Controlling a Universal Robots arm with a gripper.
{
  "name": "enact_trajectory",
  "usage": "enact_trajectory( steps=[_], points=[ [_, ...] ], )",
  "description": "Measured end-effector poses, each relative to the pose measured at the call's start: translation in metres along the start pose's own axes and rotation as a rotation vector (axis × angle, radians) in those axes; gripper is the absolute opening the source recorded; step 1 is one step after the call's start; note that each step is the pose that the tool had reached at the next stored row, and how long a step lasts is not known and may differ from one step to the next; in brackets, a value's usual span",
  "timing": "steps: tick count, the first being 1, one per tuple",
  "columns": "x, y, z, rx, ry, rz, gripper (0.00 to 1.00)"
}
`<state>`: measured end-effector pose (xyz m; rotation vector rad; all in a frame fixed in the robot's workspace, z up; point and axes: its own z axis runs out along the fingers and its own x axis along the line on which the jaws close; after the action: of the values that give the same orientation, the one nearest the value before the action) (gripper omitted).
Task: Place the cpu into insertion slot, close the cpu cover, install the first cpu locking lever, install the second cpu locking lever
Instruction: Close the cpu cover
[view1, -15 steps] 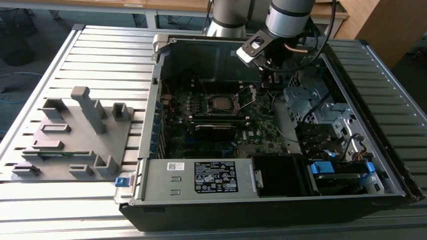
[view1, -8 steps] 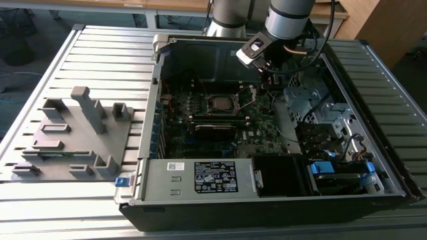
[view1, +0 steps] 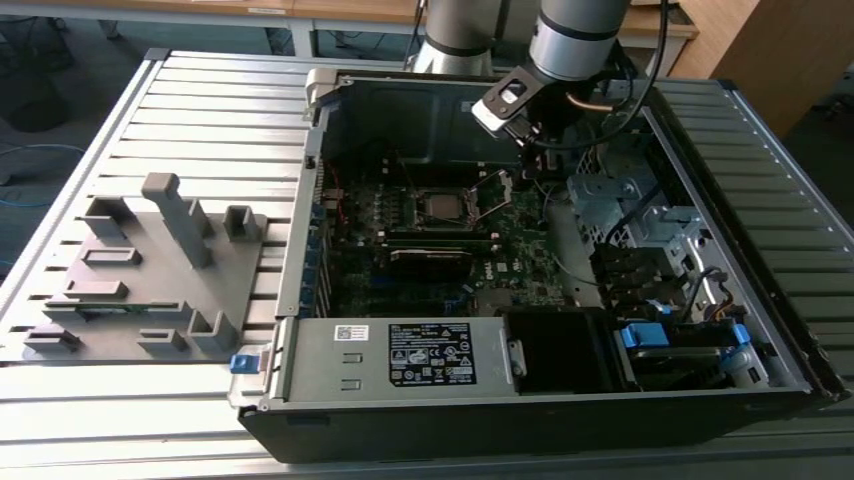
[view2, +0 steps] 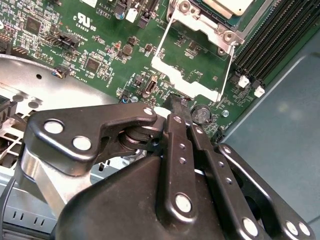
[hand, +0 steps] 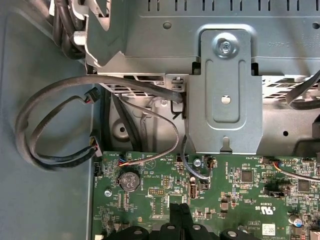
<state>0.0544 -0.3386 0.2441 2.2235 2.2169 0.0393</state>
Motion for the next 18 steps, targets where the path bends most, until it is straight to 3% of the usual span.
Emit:
enact_trajectory(
  steps=[5, 9, 13, 18],
  points=[
    [0.0, -0.0019, 0.0001, -0.001, 0.0002, 0.0, 0.1],
    [0.0, -0.0089, -0.0001, -0.0086, 0.0002, 0.0, 0.1],
    [-0.0001, -0.0217, -0.0004, -0.0263, 0.0002, 0.0, 0.1],
    [-0.0001, -0.0419, -0.0007, -0.0564, 0.0005, -0.001, 0.1]
  ],
)
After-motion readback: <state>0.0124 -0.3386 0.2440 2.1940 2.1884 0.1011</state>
